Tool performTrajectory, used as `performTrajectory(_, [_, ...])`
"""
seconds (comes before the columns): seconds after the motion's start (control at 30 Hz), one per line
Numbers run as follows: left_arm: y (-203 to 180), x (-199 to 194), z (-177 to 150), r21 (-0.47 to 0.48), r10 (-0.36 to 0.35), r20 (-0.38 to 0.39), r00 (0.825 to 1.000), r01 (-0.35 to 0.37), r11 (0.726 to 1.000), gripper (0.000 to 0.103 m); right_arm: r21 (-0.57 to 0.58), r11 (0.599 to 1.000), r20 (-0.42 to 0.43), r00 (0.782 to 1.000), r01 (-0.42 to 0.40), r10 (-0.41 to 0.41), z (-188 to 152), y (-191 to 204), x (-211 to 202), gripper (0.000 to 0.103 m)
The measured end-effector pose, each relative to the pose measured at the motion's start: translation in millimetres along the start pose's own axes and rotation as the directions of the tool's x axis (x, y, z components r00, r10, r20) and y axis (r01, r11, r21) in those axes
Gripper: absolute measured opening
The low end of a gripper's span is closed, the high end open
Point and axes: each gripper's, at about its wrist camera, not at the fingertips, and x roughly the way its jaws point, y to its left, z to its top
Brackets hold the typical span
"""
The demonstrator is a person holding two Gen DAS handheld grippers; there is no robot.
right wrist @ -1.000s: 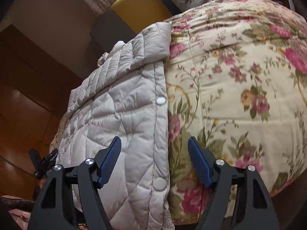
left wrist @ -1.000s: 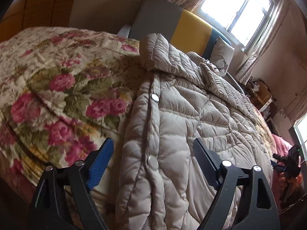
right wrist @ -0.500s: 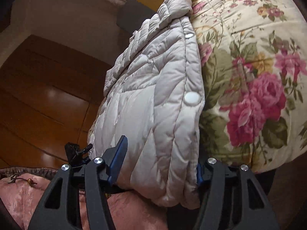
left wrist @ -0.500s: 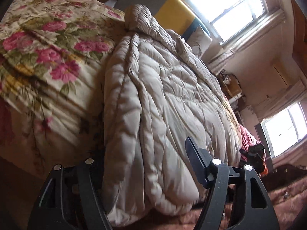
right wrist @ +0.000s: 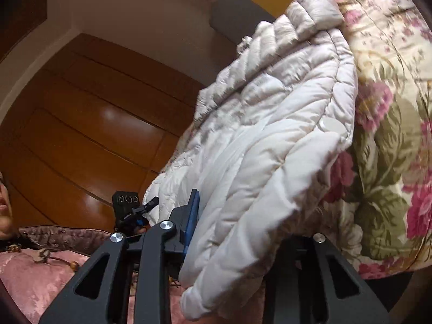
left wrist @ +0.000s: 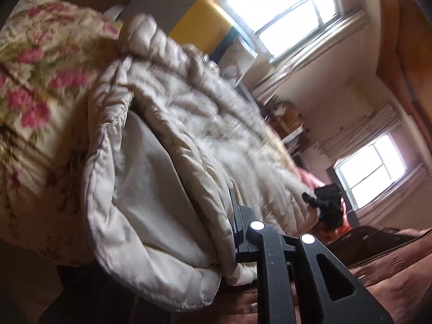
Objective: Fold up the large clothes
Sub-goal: 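Lift the hem with both grippers and fold it toward the collar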
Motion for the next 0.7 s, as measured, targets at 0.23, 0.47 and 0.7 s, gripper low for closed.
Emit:
performTrajectory(0.23, [-39,-46,12,0.041,-0.097,0.162,0.982,0.092,0.995,0.013,-0.106,0.98,0.097,0.98,-0.166,0.176,17,42,-18,0.021])
performTrajectory(0.47, [-65,-85,21,0.015,-0.248,0.241,0.938,0.252,0.968,0.013,-0.196,0.936,0.131,0.938,-0.294,0.322,17,71,-46,0.021])
performTrajectory(0.7, [-79,-124,24,-0.085,-0.4,0.33,0.855,0.449,0.889,0.013,-0.22,0.88,0.114,0.885,-0.421,0.452,-15,90,-77,0.021])
